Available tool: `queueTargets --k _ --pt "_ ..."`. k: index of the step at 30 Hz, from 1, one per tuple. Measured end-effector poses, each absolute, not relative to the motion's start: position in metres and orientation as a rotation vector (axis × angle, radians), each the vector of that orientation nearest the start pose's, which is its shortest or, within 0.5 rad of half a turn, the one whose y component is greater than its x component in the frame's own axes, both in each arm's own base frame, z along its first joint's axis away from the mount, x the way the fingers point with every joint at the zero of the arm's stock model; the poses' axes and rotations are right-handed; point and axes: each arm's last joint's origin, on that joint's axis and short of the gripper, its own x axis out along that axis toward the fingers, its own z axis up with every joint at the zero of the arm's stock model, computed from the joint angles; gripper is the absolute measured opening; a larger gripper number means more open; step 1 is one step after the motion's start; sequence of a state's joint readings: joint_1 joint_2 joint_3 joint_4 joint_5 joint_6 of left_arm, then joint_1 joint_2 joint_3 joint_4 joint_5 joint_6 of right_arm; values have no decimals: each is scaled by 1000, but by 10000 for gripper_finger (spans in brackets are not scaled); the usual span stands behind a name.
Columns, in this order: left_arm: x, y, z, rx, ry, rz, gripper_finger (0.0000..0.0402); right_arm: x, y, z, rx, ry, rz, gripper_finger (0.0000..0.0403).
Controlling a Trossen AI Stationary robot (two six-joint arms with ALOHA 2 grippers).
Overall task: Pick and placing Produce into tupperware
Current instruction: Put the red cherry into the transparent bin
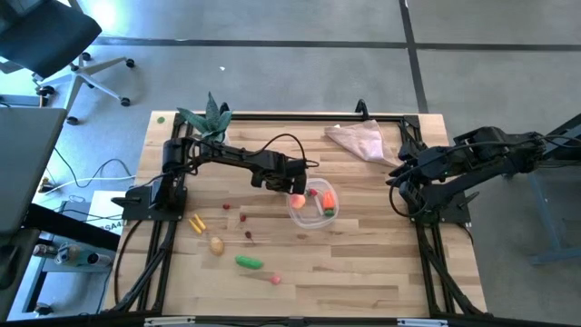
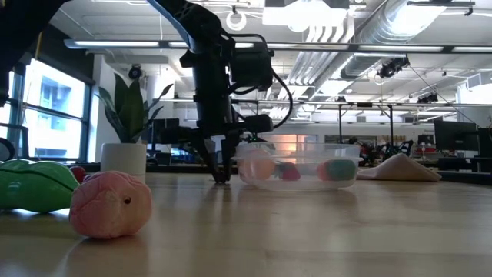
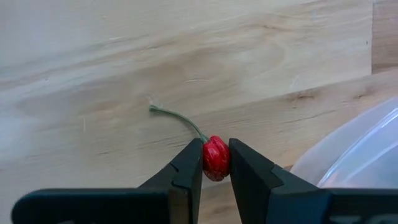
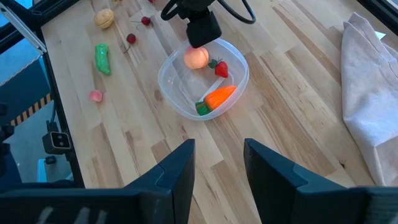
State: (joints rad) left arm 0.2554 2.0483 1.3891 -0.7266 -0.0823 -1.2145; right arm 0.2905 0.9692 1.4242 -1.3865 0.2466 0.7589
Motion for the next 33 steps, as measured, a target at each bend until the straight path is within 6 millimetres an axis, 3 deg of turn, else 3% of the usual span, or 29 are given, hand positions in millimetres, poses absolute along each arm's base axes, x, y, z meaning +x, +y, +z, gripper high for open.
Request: queueTargets --k 9,22,27,33 --pt "374 99 155 -1079 1056 1016 62 118 28 406 460 855 -297 130" --pt "363 94 229 -970 860 815 62 118 28 406 460 855 -297 130" --pt "373 85 253 -834 770 512 62 118 28 406 460 855 -297 130" --pt "392 63 266 -652 677 137 62 118 28 406 460 855 -297 130"
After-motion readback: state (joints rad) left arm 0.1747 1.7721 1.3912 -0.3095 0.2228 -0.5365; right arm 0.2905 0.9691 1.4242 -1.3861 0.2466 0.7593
